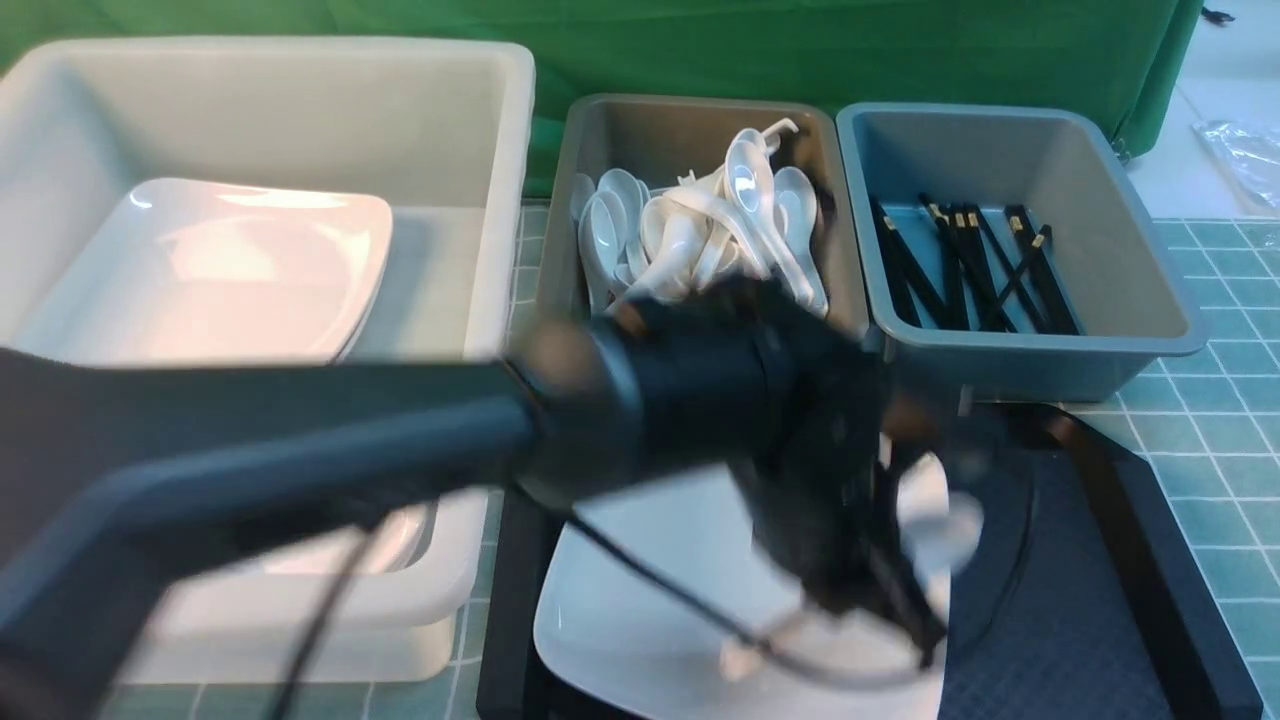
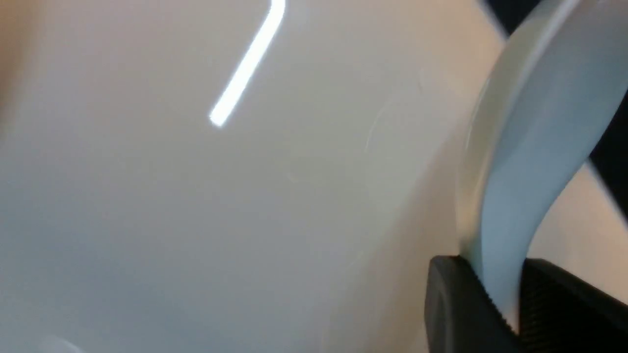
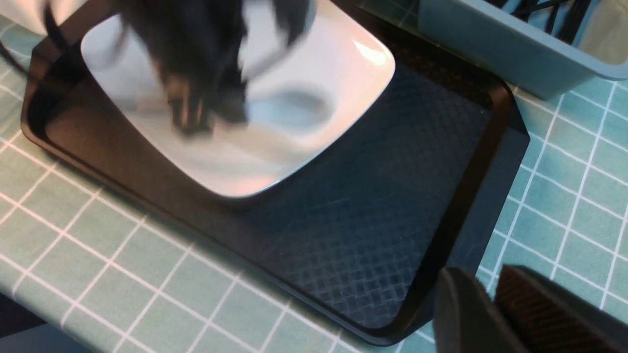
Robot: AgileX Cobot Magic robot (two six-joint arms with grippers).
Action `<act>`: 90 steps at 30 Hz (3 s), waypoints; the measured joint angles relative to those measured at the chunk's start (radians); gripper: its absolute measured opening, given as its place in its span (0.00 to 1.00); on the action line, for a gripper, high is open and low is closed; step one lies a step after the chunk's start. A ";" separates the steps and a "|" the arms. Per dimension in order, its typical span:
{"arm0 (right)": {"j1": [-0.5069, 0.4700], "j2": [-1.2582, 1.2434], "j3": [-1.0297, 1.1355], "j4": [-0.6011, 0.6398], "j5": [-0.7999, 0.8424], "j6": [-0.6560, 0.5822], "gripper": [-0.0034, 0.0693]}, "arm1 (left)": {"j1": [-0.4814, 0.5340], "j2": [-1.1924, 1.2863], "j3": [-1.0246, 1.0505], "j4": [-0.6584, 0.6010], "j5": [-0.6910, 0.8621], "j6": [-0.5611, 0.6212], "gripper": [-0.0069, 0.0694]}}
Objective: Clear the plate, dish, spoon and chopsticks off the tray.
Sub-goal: Use the left arm to grab a soup spoon from the plate, then use the left arm to put the soup spoon into the small storage box in the middle, then use the left arm to grab a plate from the dinner plate
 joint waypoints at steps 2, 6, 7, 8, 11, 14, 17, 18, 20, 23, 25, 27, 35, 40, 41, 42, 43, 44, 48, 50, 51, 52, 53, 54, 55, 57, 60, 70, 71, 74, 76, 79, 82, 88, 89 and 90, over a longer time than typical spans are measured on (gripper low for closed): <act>0.000 0.000 0.000 0.000 0.000 0.000 0.24 | 0.062 -0.029 -0.075 0.027 -0.028 -0.003 0.26; 0.000 0.000 0.000 0.000 0.000 0.008 0.24 | 0.238 0.022 -0.213 0.022 -0.143 -0.007 0.26; 0.000 0.000 0.000 0.000 0.000 0.009 0.24 | 0.273 0.045 -0.241 0.016 -0.164 -0.007 0.26; 0.000 0.000 0.000 0.000 0.000 0.010 0.24 | 0.306 0.071 -0.270 0.001 -0.197 -0.003 0.26; 0.000 0.000 0.000 0.000 0.000 0.029 0.24 | 0.402 0.174 -0.384 -0.031 -0.274 0.020 0.26; 0.000 0.000 0.000 0.000 0.000 0.039 0.24 | 0.449 0.243 -0.472 -0.043 -0.297 0.029 0.28; 0.000 0.000 0.000 0.003 0.000 0.060 0.24 | 0.491 0.319 -0.550 -0.052 -0.284 0.030 0.42; 0.000 0.000 0.000 0.006 0.000 0.061 0.24 | 0.503 0.332 -0.559 -0.061 -0.265 0.029 0.51; 0.000 0.000 0.000 0.008 0.000 0.061 0.24 | 0.507 0.333 -0.564 -0.068 -0.233 0.029 0.61; 0.000 0.000 0.000 0.010 0.000 0.060 0.24 | 0.506 0.313 -0.570 -0.074 -0.140 0.029 0.74; 0.000 0.000 0.000 0.007 0.000 0.056 0.24 | 0.500 0.270 -0.570 -0.074 -0.051 0.042 0.74; 0.000 0.000 0.000 0.007 0.000 0.047 0.24 | 0.489 0.220 -0.562 -0.071 0.043 0.094 0.68; 0.000 0.000 0.000 0.004 0.000 0.022 0.24 | 0.349 -0.121 -0.205 -0.143 0.250 0.498 0.14; 0.000 0.000 0.000 0.003 0.000 0.016 0.25 | 0.246 -0.326 0.240 -0.217 0.068 0.782 0.11; 0.000 0.000 0.000 0.003 0.000 0.015 0.25 | 0.246 -0.332 0.240 -0.217 0.069 0.794 0.11; 0.000 0.000 0.000 0.003 0.000 0.015 0.25 | 0.218 -0.371 0.352 -0.216 0.001 0.880 0.12; 0.000 0.000 0.000 0.003 0.000 0.013 0.26 | 0.203 -0.397 0.450 -0.216 -0.044 0.958 0.14; 0.000 0.000 0.000 0.003 0.000 0.014 0.26 | 0.202 -0.400 0.463 -0.216 -0.052 0.968 0.15; 0.000 0.000 0.000 0.001 0.000 0.008 0.27 | 0.187 -0.414 0.657 -0.212 -0.209 1.115 0.31; 0.000 0.000 0.001 0.001 0.000 0.008 0.27 | 0.187 -0.414 0.704 -0.210 -0.302 1.154 0.43; 0.000 0.000 0.001 0.001 0.000 0.008 0.27 | 0.186 -0.414 0.721 -0.212 -0.331 1.163 0.49; 0.000 0.000 0.002 0.001 0.000 0.008 0.27 | 0.185 -0.414 0.733 -0.213 -0.361 1.176 0.55; 0.000 0.000 0.002 0.001 0.000 0.008 0.27 | 0.185 -0.414 0.733 -0.215 -0.365 1.179 0.55; 0.000 0.000 0.007 0.001 0.000 0.008 0.27 | 0.182 -0.411 0.744 -0.217 -0.385 1.207 0.64; 0.000 -0.001 0.013 0.001 0.000 0.008 0.27 | 0.182 -0.405 0.747 -0.217 -0.389 1.230 0.68; 0.000 -0.002 0.036 0.001 0.000 0.008 0.27 | 0.180 -0.374 0.748 -0.204 -0.395 1.268 0.76; 0.000 -0.002 0.053 0.005 0.000 0.008 0.27 | 0.177 -0.319 0.749 -0.123 -0.430 1.281 0.76; 0.000 -0.003 0.053 0.007 0.000 0.008 0.29 | 0.177 -0.251 0.748 0.027 -0.538 1.255 0.62; 0.000 -0.003 0.053 0.007 0.000 0.008 0.29 | 0.177 -0.250 0.748 0.030 -0.547 1.253 0.61; 0.000 -0.003 0.053 0.008 0.000 0.008 0.29 | 0.177 -0.242 0.748 0.035 -0.569 1.209 0.50; 0.000 -0.003 0.053 0.008 0.000 0.008 0.30 | 0.177 -0.240 0.748 0.036 -0.560 1.176 0.40; 0.000 -0.003 0.053 0.008 0.000 0.008 0.30 | 0.170 -0.242 0.748 0.032 -0.556 1.170 0.32; 0.000 -0.003 0.053 0.008 0.000 0.008 0.30 | 0.128 -0.258 0.748 0.015 -0.538 1.148 0.31; 0.000 -0.003 0.053 0.008 0.000 0.008 0.31 | -0.036 -0.421 0.738 -0.010 -0.473 1.013 0.15; 0.000 -0.003 0.053 0.008 0.000 0.008 0.31 | -0.047 -0.449 0.731 -0.011 -0.450 0.976 0.14; 0.000 -0.003 0.053 0.008 0.000 0.008 0.31 | -0.056 -0.471 0.723 -0.014 -0.430 0.952 0.13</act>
